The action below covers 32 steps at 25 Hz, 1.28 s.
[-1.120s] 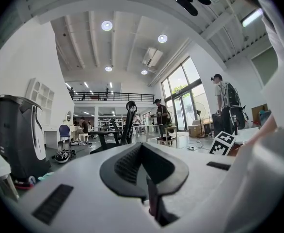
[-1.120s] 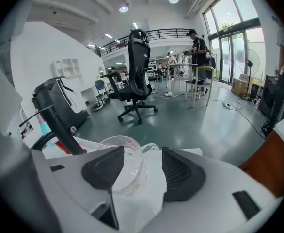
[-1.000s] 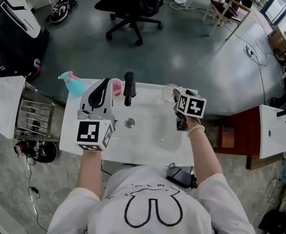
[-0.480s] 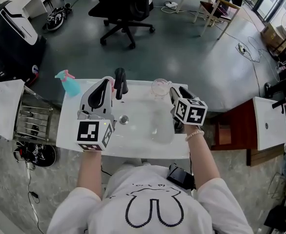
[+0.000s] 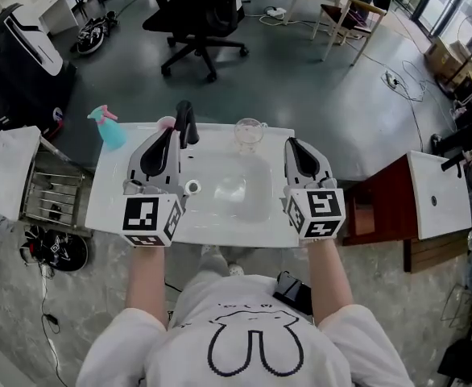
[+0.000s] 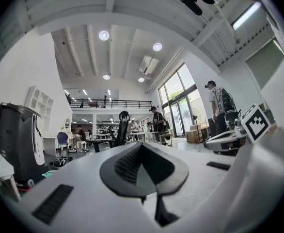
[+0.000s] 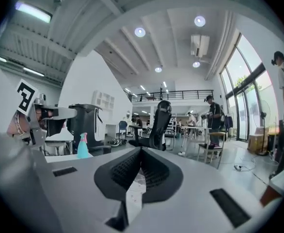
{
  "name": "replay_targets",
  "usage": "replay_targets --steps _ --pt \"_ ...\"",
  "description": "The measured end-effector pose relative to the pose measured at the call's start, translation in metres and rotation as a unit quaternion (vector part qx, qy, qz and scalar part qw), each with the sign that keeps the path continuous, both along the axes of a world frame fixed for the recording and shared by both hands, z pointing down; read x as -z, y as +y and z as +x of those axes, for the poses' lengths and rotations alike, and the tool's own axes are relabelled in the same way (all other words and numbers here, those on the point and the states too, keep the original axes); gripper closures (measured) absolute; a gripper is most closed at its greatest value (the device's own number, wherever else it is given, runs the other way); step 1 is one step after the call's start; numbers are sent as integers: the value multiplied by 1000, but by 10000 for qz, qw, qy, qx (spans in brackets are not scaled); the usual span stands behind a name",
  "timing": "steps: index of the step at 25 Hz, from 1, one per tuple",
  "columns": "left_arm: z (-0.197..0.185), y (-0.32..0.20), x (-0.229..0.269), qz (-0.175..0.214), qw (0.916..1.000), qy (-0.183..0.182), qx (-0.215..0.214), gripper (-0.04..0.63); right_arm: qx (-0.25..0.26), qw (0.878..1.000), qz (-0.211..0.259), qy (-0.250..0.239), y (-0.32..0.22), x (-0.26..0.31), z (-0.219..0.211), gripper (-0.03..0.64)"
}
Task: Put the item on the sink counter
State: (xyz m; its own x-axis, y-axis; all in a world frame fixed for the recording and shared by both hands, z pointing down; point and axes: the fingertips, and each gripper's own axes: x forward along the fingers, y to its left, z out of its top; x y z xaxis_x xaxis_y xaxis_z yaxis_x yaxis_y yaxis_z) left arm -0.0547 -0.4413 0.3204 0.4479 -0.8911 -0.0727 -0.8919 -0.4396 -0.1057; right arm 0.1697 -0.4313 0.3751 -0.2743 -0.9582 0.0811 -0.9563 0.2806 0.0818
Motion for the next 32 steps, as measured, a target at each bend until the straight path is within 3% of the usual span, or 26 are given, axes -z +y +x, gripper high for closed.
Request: replay_targets --steps 9,14,32 --pt "14 32 24 293 9996 2 -6 586 -63 9931 1153 207 64 81 17 589" --pt "21 40 38 450 9988 -103 -152 586 -126 9883 1482 348 86 110 27 589" --pt "23 44 74 862 9933 -326 -696 586 -615 9845 1566 487 102 140 31 591"
